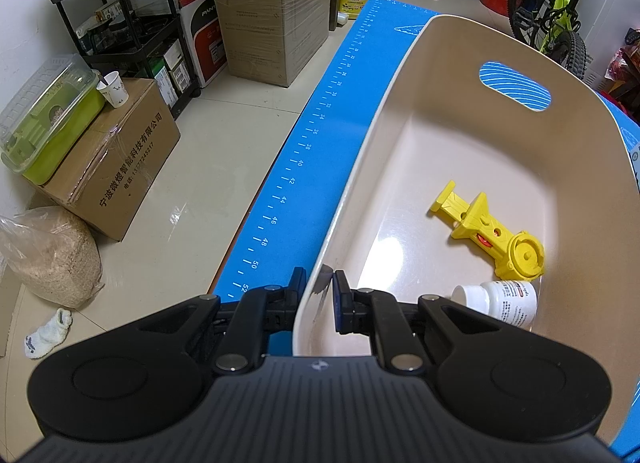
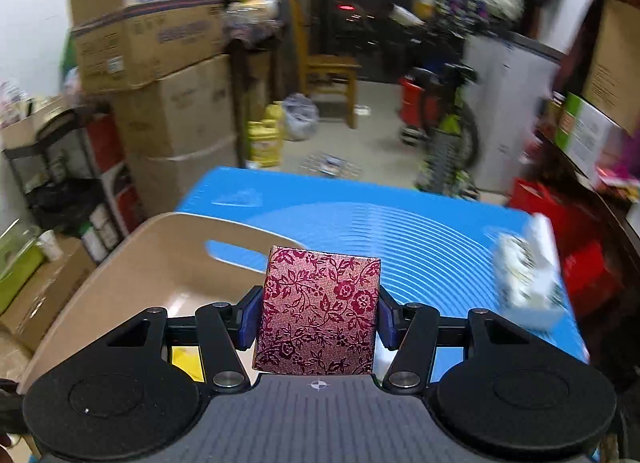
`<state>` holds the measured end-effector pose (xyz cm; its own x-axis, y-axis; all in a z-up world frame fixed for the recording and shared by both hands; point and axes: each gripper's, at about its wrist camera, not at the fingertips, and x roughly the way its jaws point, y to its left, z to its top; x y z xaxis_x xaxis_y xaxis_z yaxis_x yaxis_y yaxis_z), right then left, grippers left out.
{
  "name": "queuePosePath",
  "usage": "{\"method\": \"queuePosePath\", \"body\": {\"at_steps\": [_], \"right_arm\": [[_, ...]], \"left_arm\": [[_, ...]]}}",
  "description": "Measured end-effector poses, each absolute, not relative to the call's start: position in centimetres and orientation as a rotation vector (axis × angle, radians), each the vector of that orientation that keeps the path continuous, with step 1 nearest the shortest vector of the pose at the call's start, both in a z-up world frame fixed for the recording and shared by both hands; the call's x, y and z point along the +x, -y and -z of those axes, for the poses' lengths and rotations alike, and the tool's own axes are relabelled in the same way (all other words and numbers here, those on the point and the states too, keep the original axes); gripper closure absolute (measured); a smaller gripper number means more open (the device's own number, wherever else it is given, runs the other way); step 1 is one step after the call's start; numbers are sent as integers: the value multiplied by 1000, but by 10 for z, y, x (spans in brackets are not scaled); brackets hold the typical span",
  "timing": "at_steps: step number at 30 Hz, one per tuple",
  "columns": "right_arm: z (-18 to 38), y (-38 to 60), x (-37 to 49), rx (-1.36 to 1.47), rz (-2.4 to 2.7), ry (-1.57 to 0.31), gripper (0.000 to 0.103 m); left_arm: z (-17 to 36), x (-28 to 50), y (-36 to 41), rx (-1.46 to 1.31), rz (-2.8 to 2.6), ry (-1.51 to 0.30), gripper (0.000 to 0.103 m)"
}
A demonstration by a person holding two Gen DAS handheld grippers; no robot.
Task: Organize rigid objects
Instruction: 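Carry the pink box into the bin and release it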
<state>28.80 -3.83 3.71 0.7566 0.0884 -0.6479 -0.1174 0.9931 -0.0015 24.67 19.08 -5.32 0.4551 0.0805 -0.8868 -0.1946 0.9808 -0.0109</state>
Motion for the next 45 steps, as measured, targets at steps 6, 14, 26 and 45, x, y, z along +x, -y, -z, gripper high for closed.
{"method": "queuePosePath", "body": {"at_steps": [6, 14, 26, 45], "right_arm": [[-17, -9, 311, -71, -197, -755, 43], [32, -54, 330, -153, -260, -940, 43], [69, -70, 337, -253, -270, -1133, 43], [-17, 11, 315, -86, -179, -881, 27]], "left_arm": [[53, 247, -190, -112, -170, -1086, 87], [53, 247, -191, -114, -170, -1087, 87], [53, 247, -190, -106, -173, -1087, 87], [53, 247, -187, -102, -175, -1088, 87]]}}
